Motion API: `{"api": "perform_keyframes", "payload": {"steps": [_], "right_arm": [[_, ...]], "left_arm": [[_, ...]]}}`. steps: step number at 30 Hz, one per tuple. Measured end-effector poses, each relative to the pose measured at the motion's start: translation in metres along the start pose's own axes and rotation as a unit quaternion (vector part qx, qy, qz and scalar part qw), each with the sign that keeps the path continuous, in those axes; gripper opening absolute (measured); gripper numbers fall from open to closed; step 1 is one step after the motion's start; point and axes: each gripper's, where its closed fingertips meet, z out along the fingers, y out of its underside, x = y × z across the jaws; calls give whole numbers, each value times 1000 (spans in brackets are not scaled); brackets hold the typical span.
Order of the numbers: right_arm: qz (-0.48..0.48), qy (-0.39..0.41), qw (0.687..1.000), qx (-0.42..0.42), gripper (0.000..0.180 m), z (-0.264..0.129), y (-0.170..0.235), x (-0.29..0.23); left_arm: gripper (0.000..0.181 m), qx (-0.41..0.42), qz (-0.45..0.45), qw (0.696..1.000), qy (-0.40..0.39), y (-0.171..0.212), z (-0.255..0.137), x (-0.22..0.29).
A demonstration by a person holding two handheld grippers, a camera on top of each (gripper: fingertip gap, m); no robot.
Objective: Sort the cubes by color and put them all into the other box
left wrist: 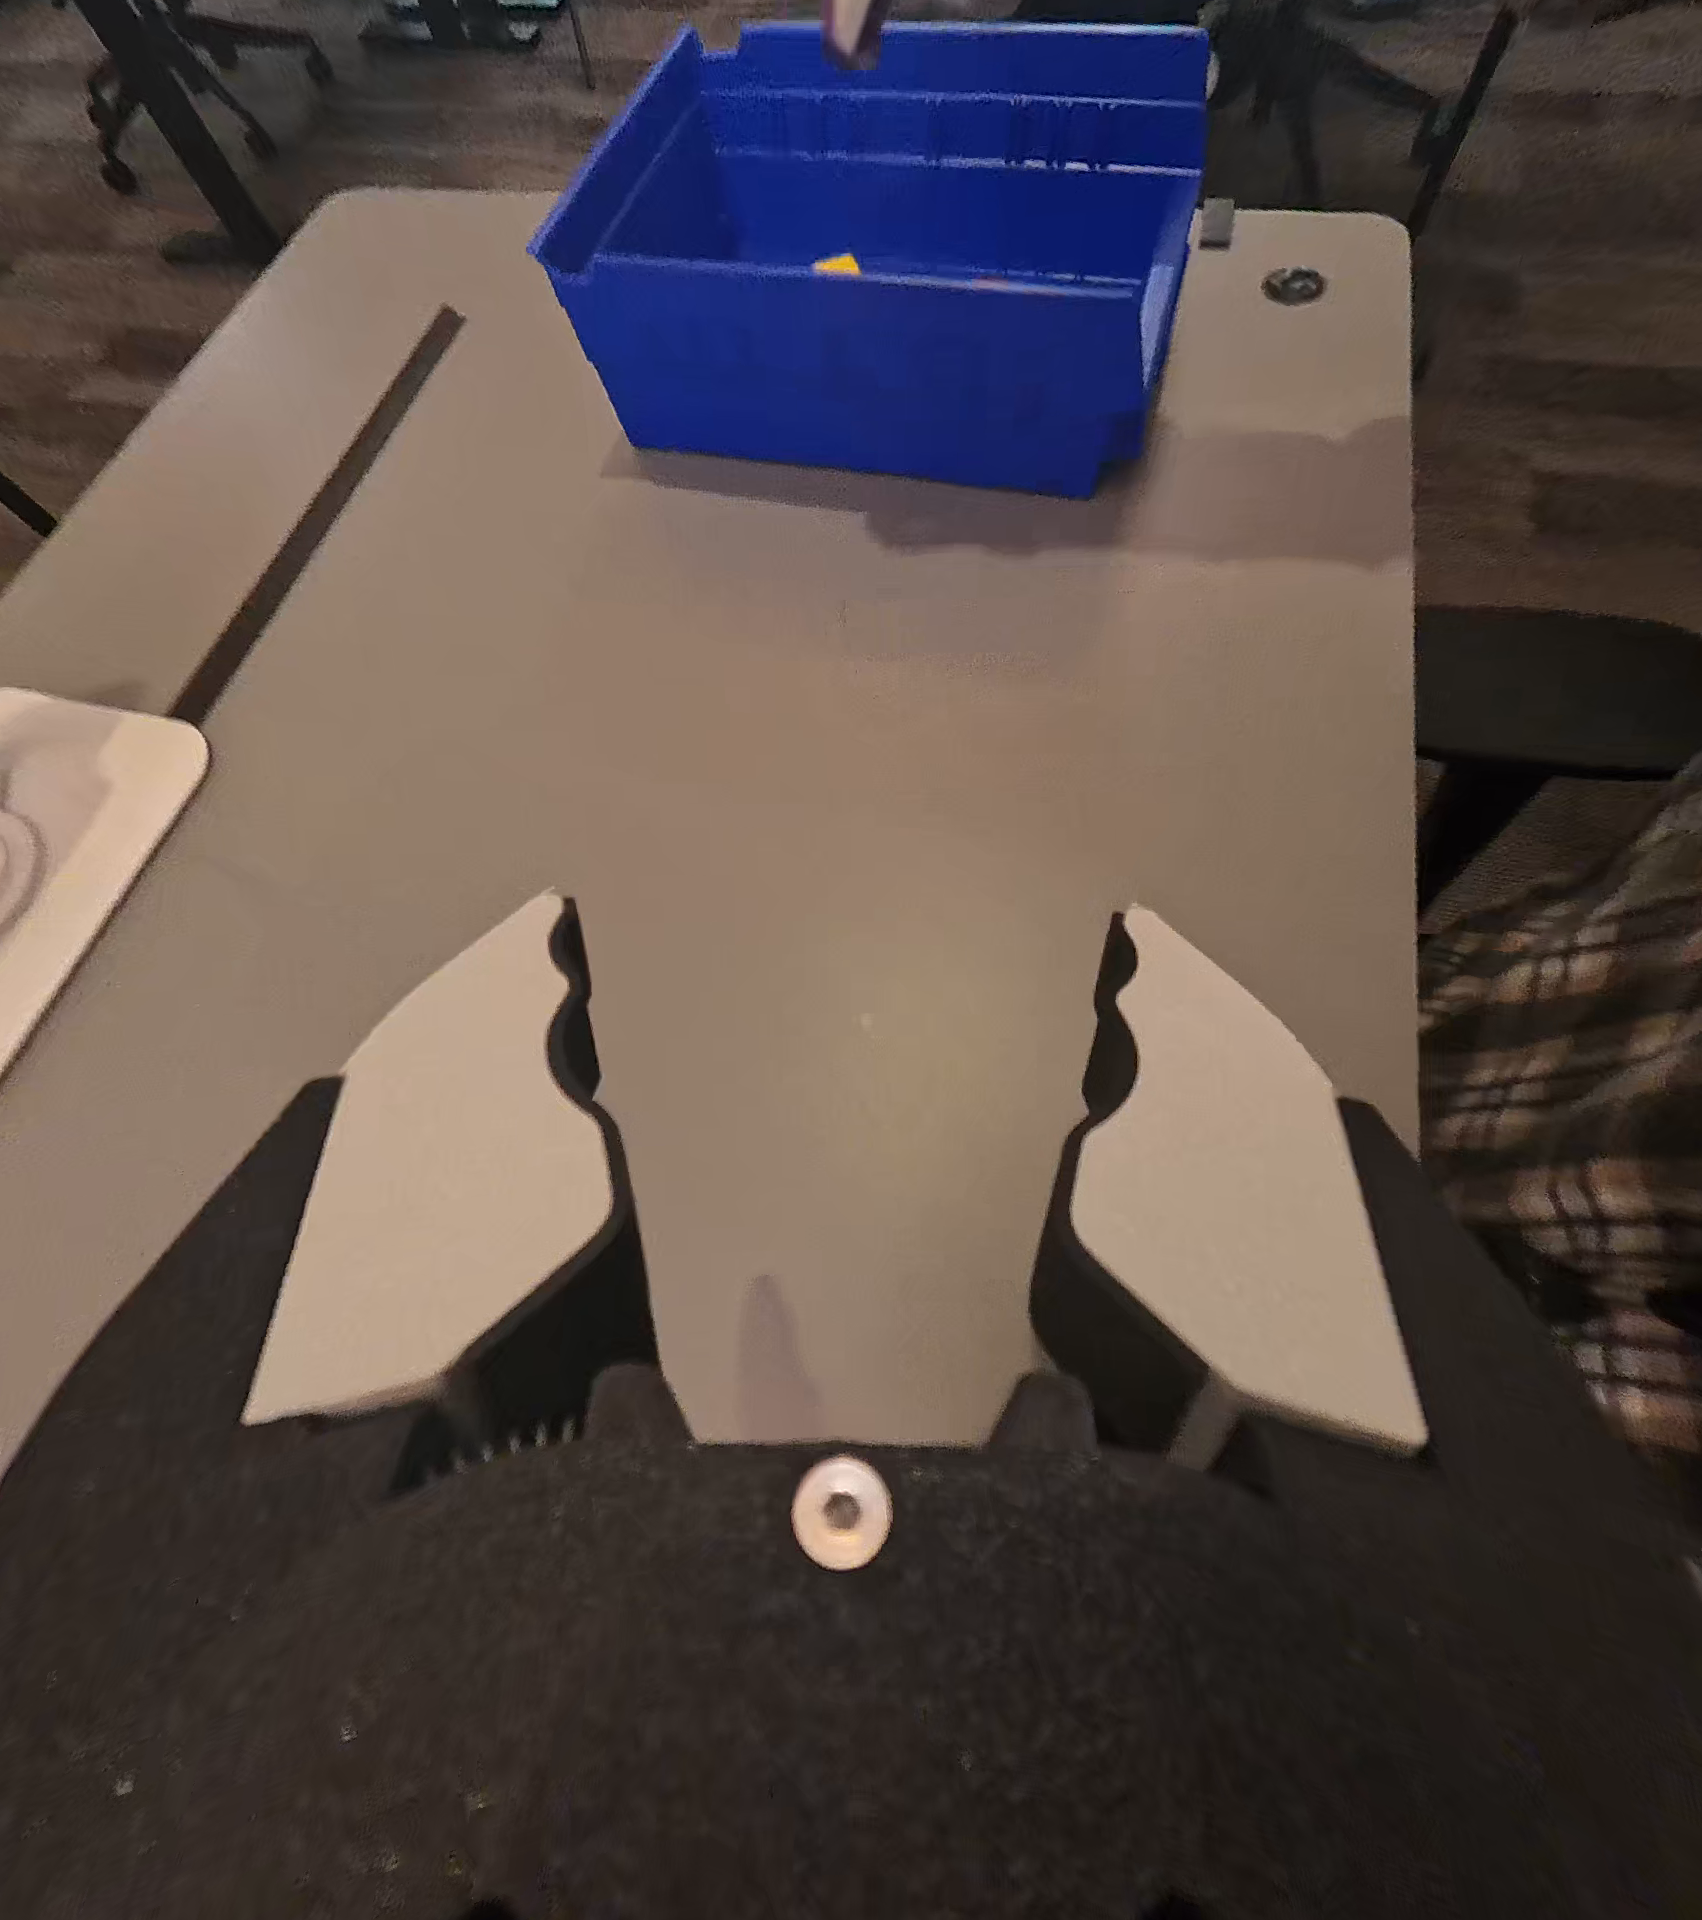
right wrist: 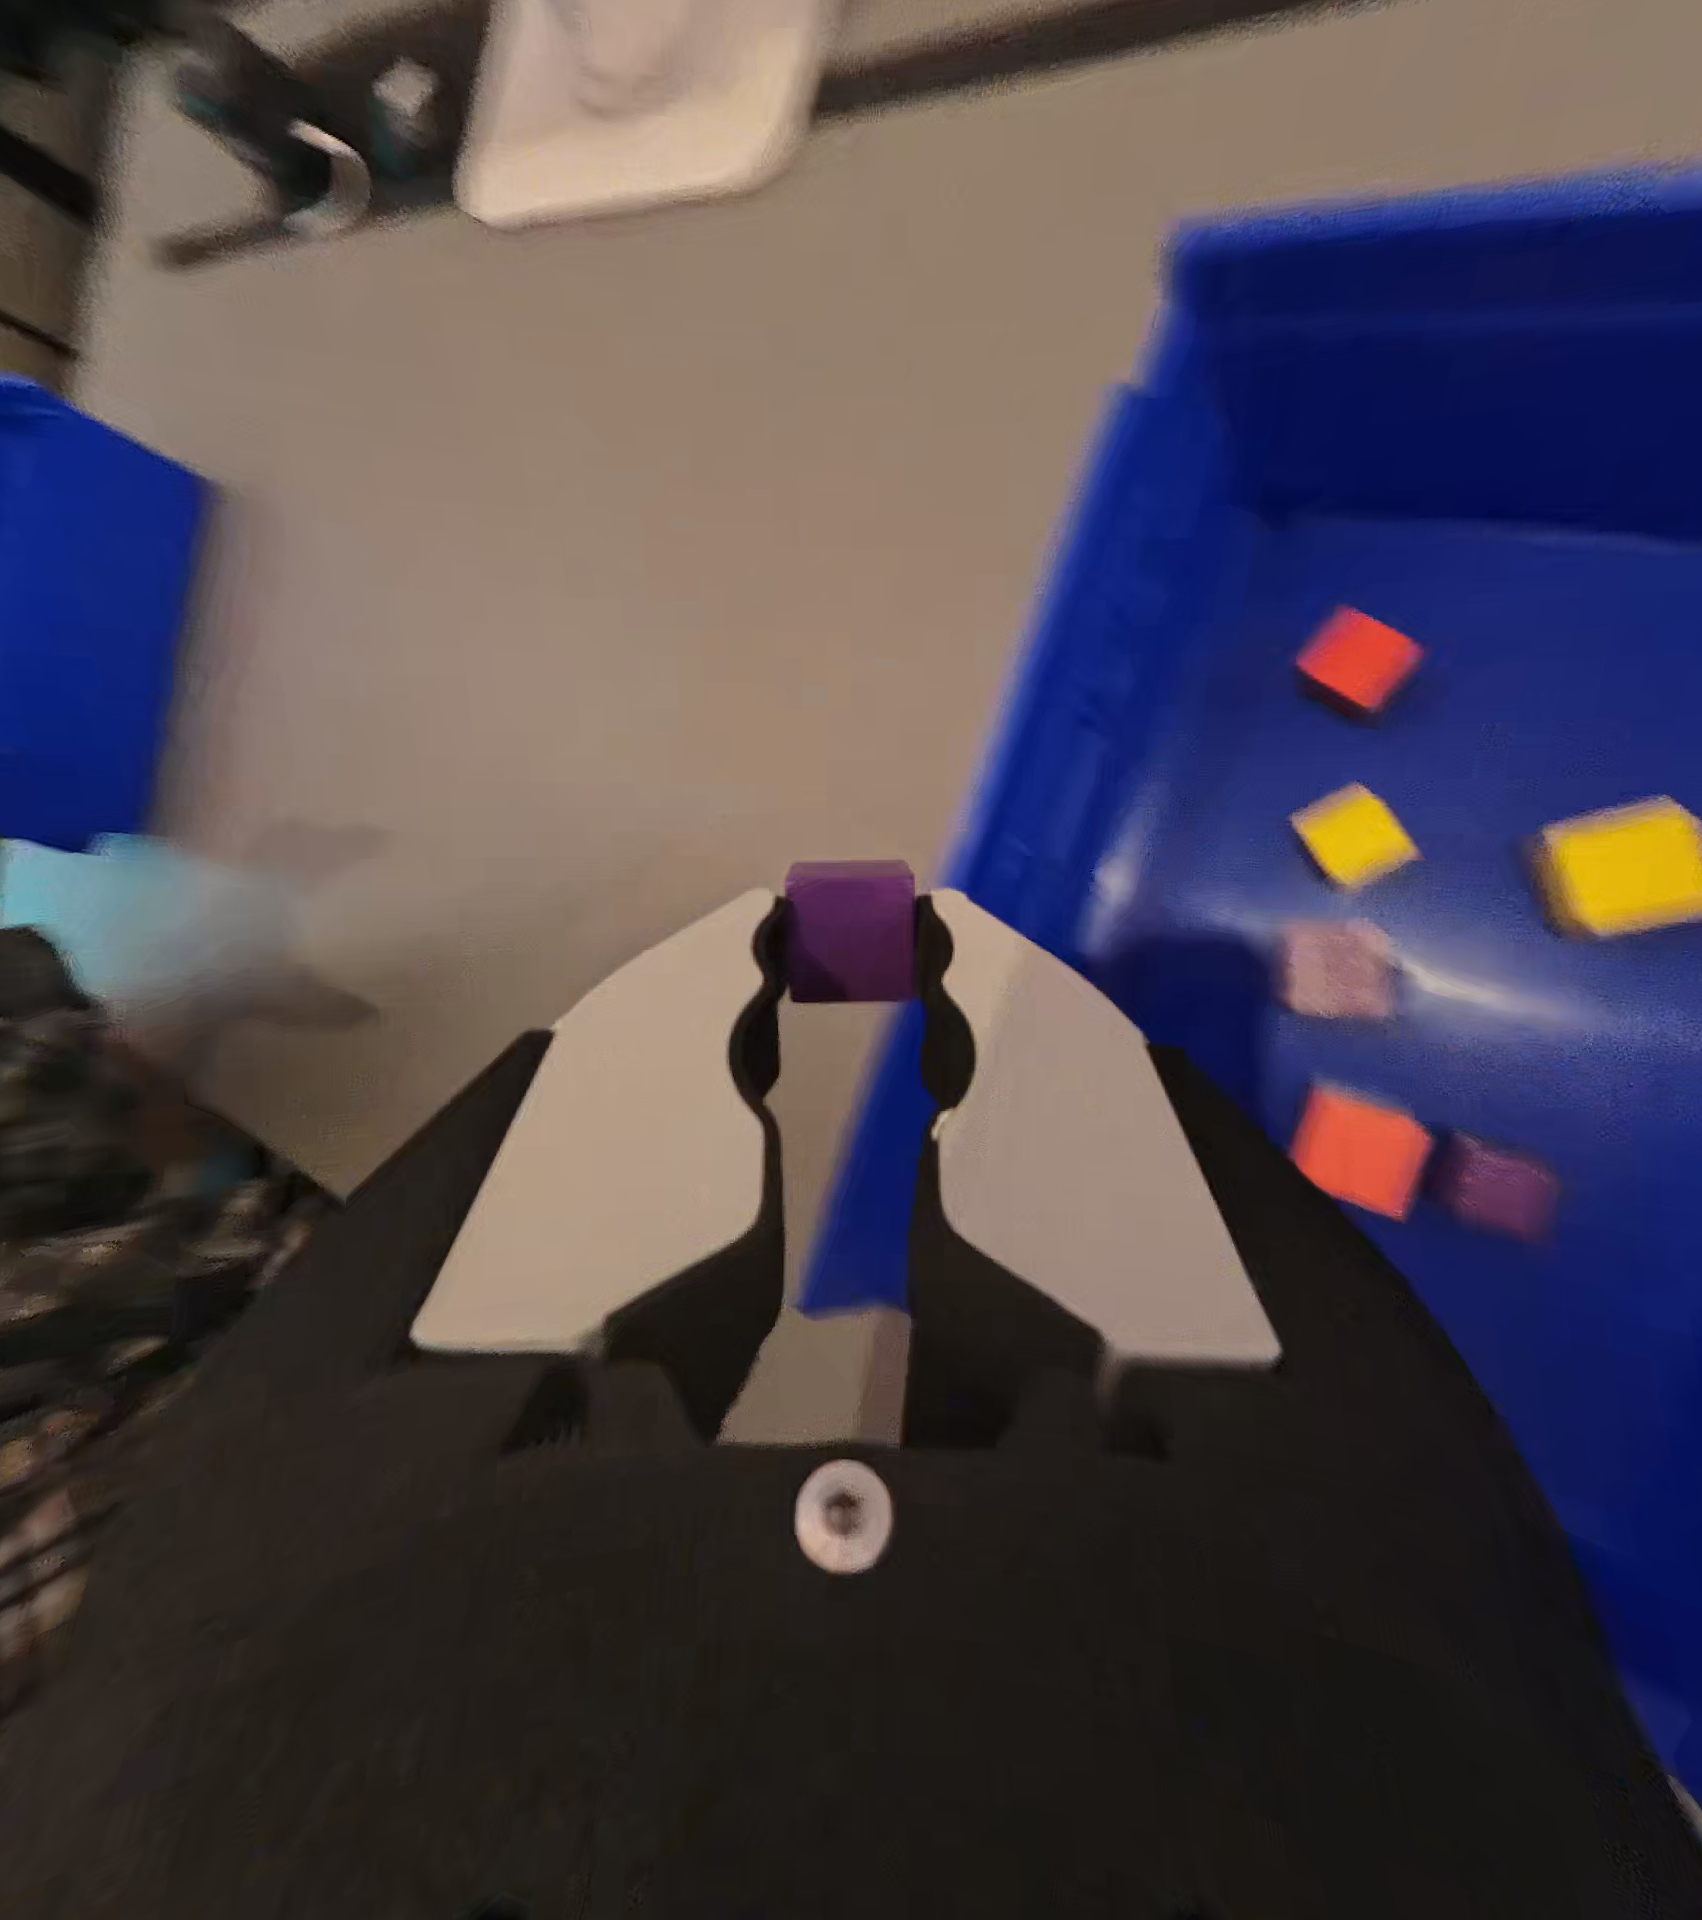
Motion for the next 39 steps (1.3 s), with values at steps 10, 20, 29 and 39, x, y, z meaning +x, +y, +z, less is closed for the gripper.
{"api": "perform_keyframes", "payload": {"steps": [10, 20, 29, 39], "right_arm": [[47, 174, 965, -190, 23, -13, 114, 125], [-46, 134, 989, -53, 52, -36, 52, 61], [-156, 48, 987, 7, 45, -28, 24, -48], [-181, 5, 983, -25, 44, -9, 36, -87]], "left_arm": [[88, -39, -31, 998, -44, 47, -20, -16], [78, -57, -122, 969, -208, 115, -140, -111], [69, -92, -319, 857, -393, 251, -291, -226], [60, -282, -361, 799, -390, 352, -284, -251]]}}
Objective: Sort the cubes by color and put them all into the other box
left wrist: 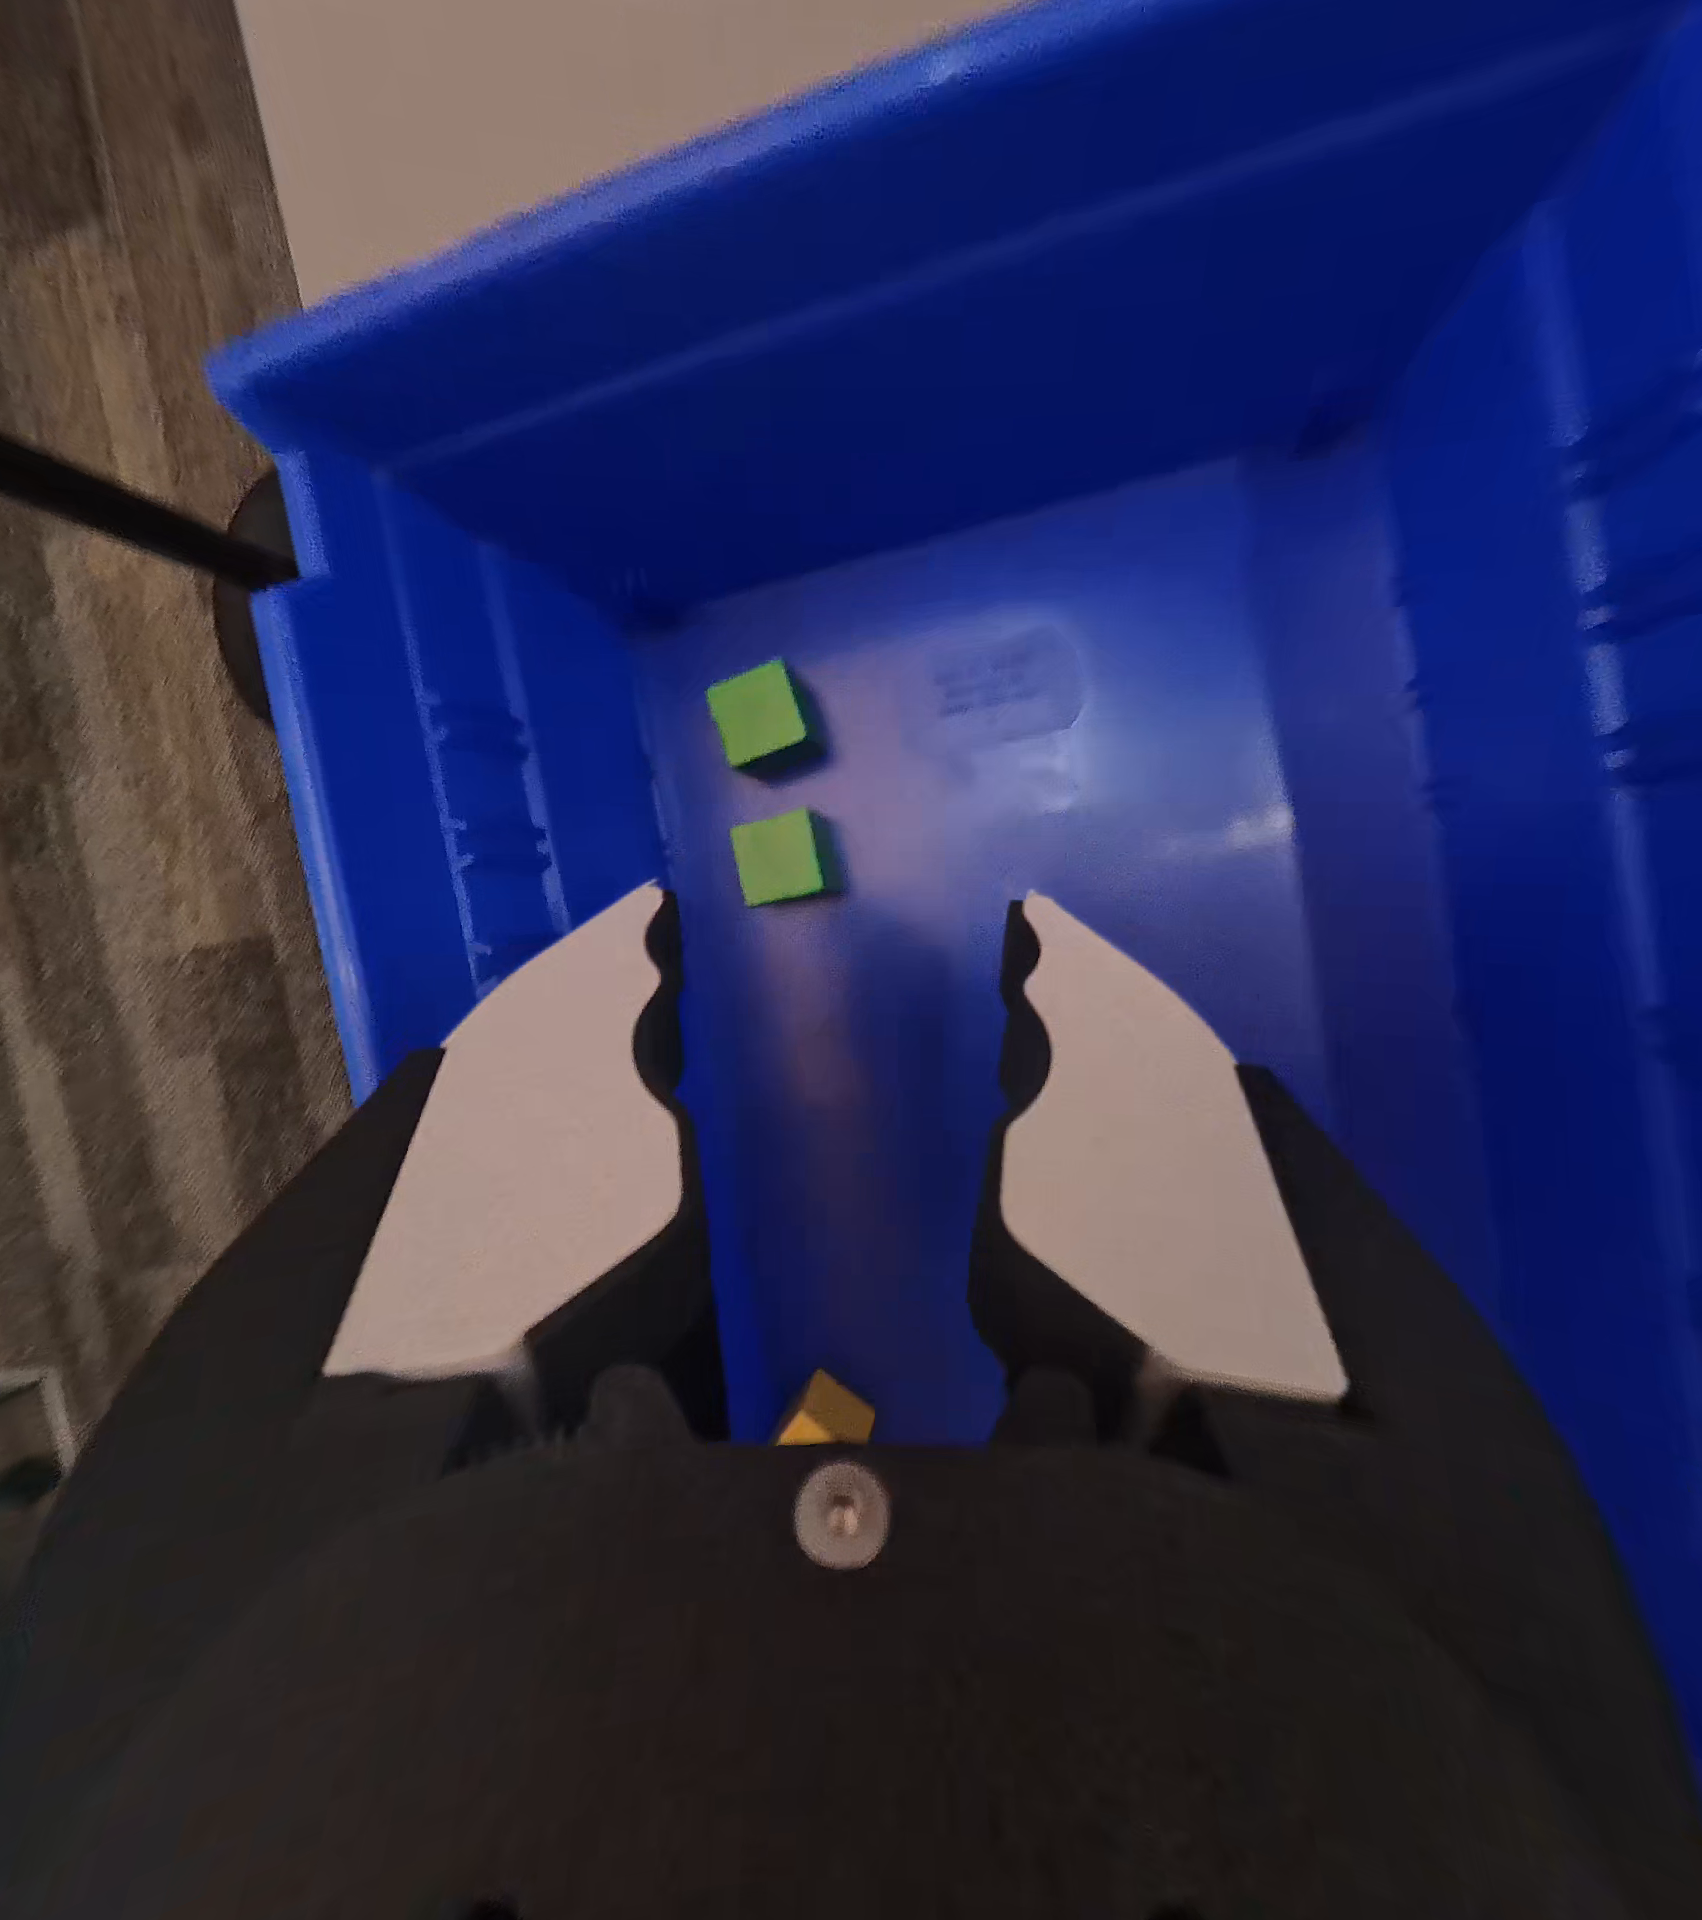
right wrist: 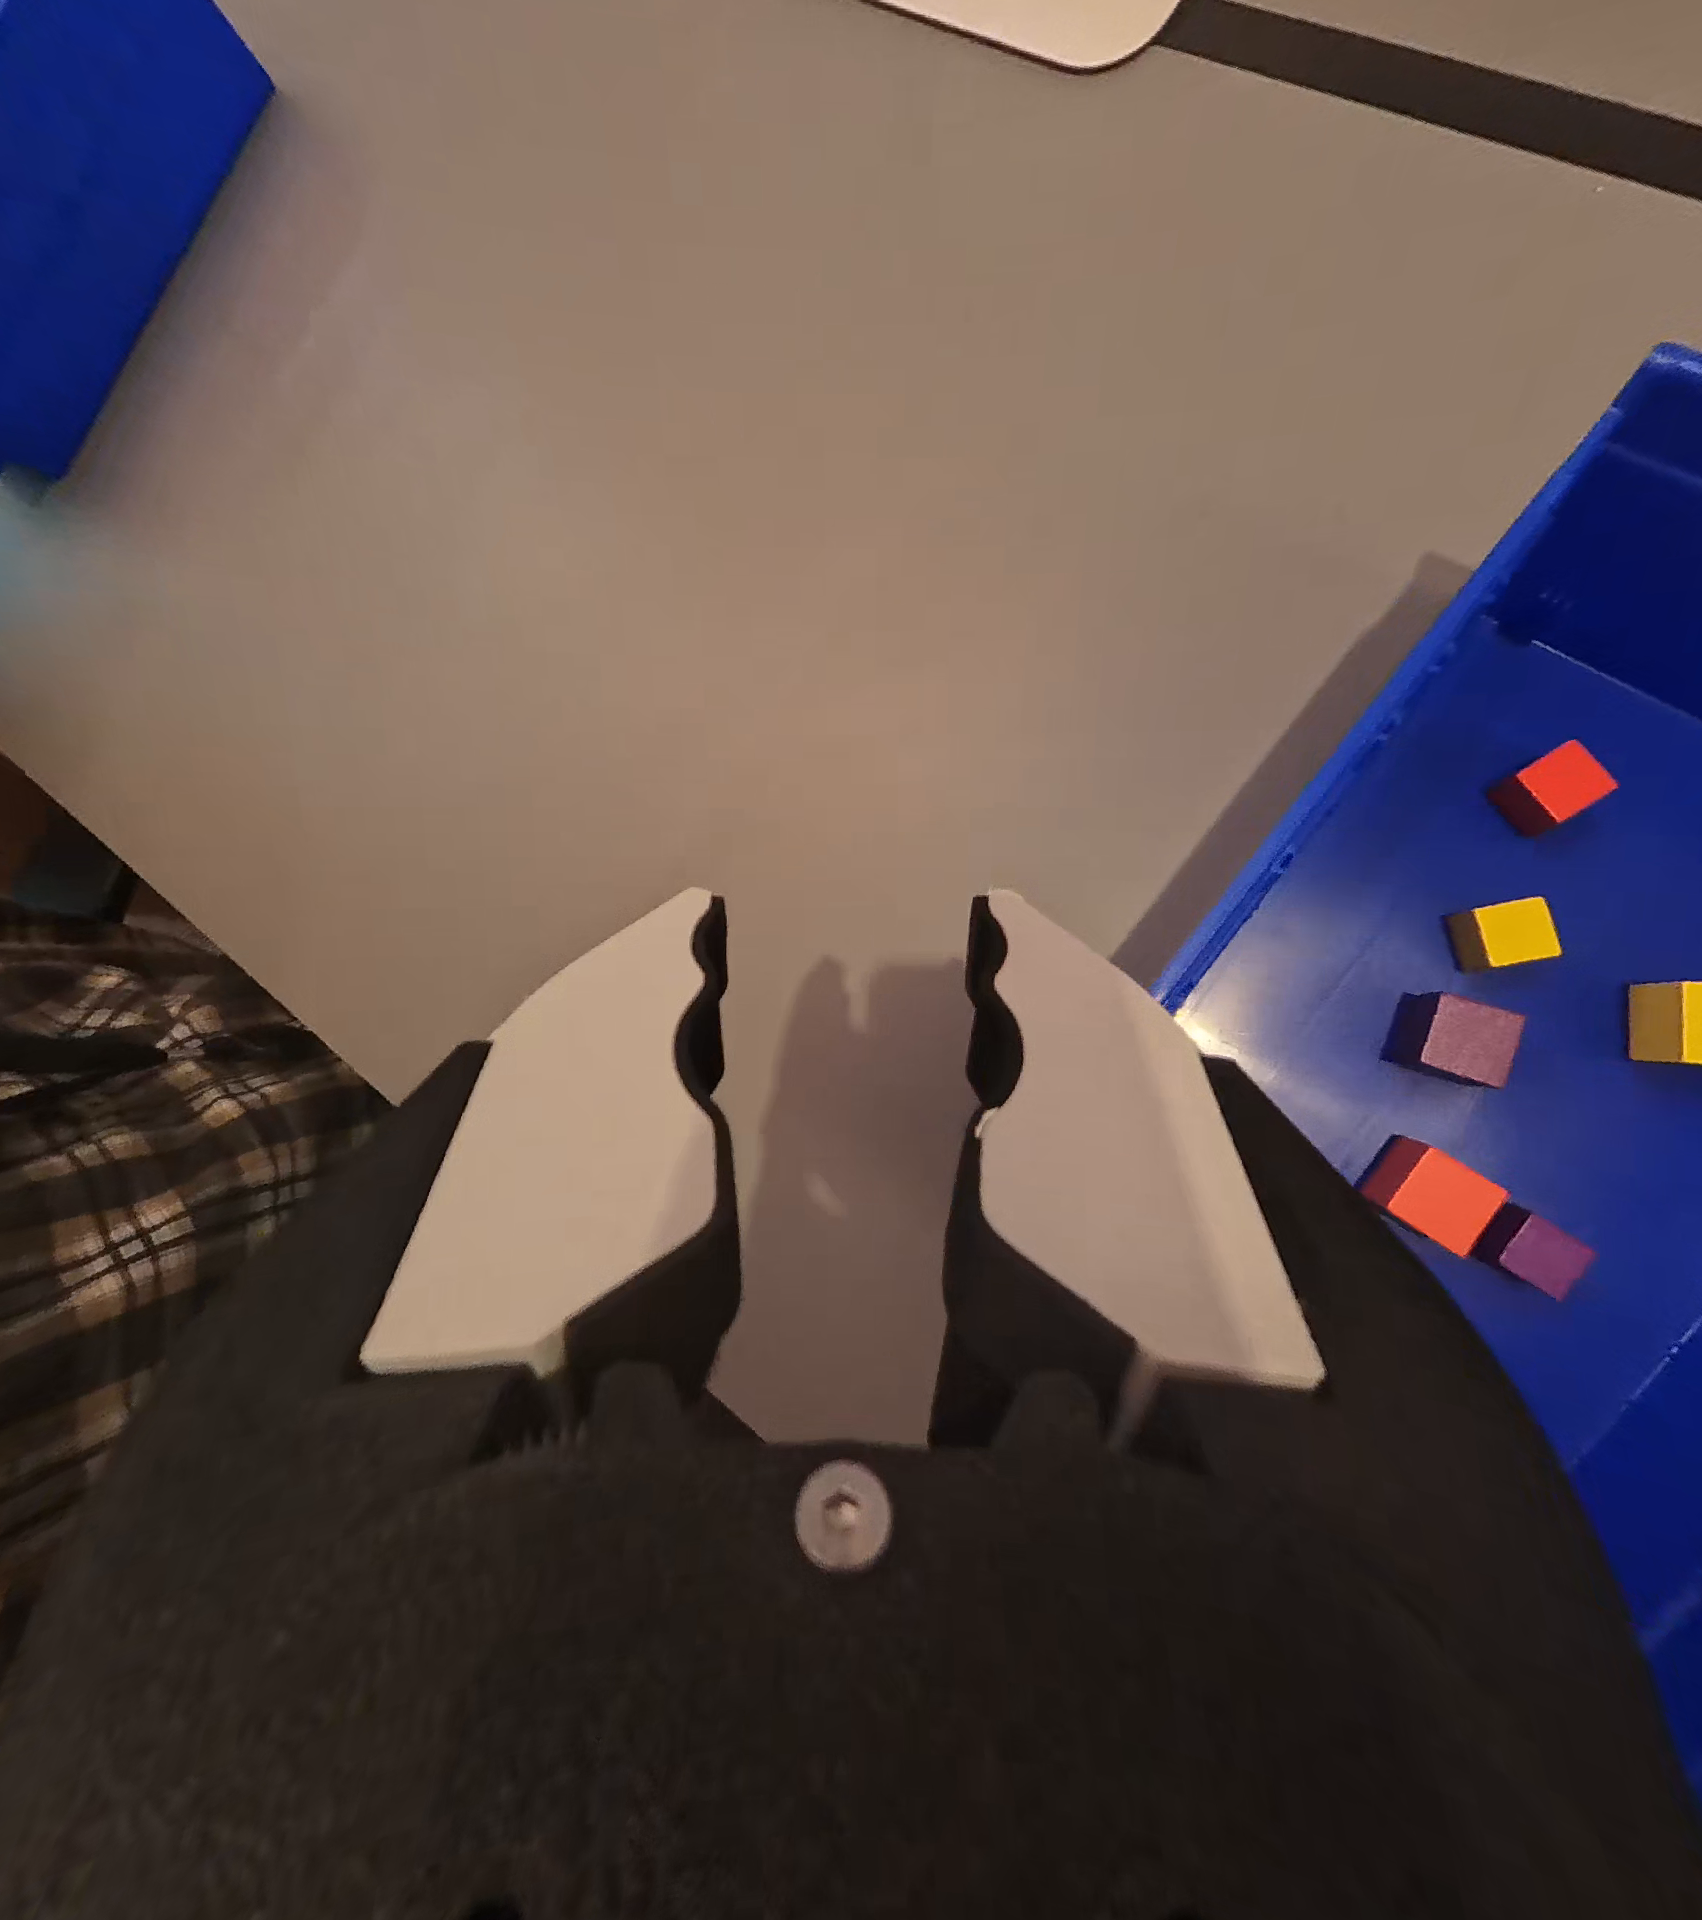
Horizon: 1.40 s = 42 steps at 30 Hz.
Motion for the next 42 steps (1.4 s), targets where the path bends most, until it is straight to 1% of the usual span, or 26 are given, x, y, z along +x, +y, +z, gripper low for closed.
{"api": "perform_keyframes", "payload": {"steps": [3, 6, 15, 19, 22, 23, 25, 26, 29, 31, 33, 35, 38, 40, 42], "right_arm": [[-1, -1, 1000, -2, 44, 0, 2, -2], [2, -6, 1000, -4, 44, 2, 3, -3], [3, -8, 1000, 0, 44, -1, 5, -8], [5, -19, 1000, 6, 44, -3, 3, -15], [1, -25, 1000, 12, 44, -5, 1, -21], [1, -29, 999, 16, 44, -4, 0, -24], [2, -46, 999, 26, 43, -2, -3, -32], [5, -59, 998, 35, 43, 0, -6, -37], [19, -107, 991, 79, 43, 10, -28, -54], [39, -155, 981, 112, 44, 23, -48, -68], [76, -221, 962, 142, 51, 39, -71, -85], [121, -308, 930, 162, 56, 56, -93, -110], [180, -449, 864, 136, 59, 77, -114, -156], [194, -505, 833, 115, 58, 89, -120, -180], [201, -541, 810, 101, 57, 96, -120, -198]], "left_arm": [[60, -44, 14, 999, -13, 10, 13, -5], [60, -68, 24, 997, -25, 14, 25, -8], [52, -105, -29, 993, -45, 19, 56, -19], [25, -99, -46, 994, -28, 15, 62, -18], [24, -103, -28, 994, -16, 16, 58, -16], [23, -93, -23, 995, -12, 13, 52, -15], [22, -37, -19, 999, 6, -4, 30, -12], [22, 6, -13, 1000, 26, -19, 14, -4], [22, 143, 44, 986, 69, -72, -53, 40], [22, 221, 111, 964, 98, -101, -100, 96], [22, 278, 192, 934, 113, -120, -140, 163], [22, 324, 264, 899, 128, -129, -170, 233], [22, 378, 341, 842, 179, -127, -200, 334], [22, 414, 366, 809, 203, -125, -215, 380], [22, 445, 367, 781, 238, -122, -227, 412]]}}
